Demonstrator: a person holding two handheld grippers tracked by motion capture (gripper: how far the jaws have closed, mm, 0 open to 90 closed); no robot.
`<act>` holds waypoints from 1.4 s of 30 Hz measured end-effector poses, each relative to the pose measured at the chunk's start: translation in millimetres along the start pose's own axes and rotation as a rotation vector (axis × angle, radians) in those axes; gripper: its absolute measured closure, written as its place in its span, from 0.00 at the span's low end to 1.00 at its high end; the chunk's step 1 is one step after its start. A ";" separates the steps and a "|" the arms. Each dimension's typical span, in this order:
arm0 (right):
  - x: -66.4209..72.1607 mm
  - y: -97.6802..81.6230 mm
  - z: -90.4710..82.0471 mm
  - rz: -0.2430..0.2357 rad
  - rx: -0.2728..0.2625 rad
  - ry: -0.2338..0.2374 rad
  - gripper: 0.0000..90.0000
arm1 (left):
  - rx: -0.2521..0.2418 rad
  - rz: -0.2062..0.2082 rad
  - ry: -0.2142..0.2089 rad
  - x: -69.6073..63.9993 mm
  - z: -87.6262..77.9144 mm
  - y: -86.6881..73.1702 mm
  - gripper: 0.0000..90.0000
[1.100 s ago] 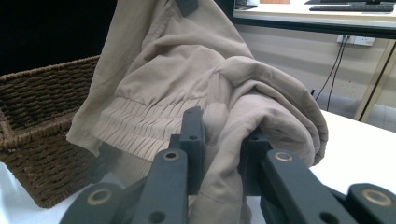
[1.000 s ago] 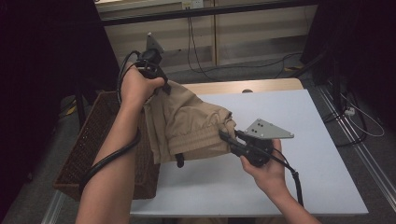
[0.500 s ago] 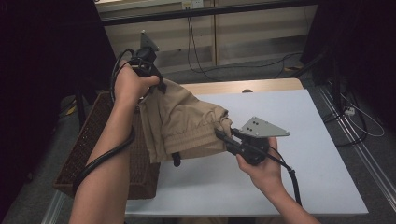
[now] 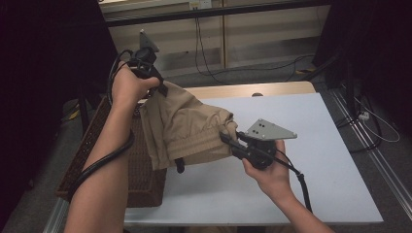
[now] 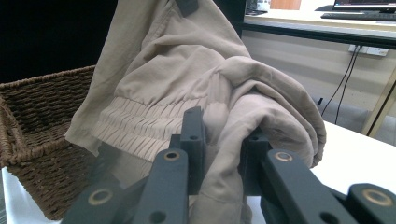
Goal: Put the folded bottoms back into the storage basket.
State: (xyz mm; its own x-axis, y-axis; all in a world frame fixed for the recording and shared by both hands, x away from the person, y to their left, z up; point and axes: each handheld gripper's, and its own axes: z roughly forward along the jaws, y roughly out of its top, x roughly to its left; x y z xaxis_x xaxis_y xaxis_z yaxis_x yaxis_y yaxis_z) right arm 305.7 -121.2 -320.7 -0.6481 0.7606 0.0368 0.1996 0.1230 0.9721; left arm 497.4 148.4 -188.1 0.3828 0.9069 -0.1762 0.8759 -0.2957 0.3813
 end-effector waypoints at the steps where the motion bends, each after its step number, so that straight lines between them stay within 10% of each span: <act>1: 0.4 0.6 0.2 0.001 -0.001 0.002 0.86 | 0.001 0.000 -0.001 0.3 -0.8 0.2 0.97; 42: 24.4 20.8 30.5 -0.008 -0.025 0.050 0.86 | 0.003 -0.029 0.061 36.7 -40.5 -3.4 0.97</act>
State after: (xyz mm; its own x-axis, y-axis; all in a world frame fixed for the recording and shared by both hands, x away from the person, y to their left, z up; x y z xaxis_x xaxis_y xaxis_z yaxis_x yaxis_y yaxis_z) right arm 316.5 -80.6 -306.7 -0.6858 0.7266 0.0405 0.1762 0.1119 0.9780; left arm 496.5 194.9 -159.1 0.3390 0.9315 -0.1318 0.8872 -0.2699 0.3743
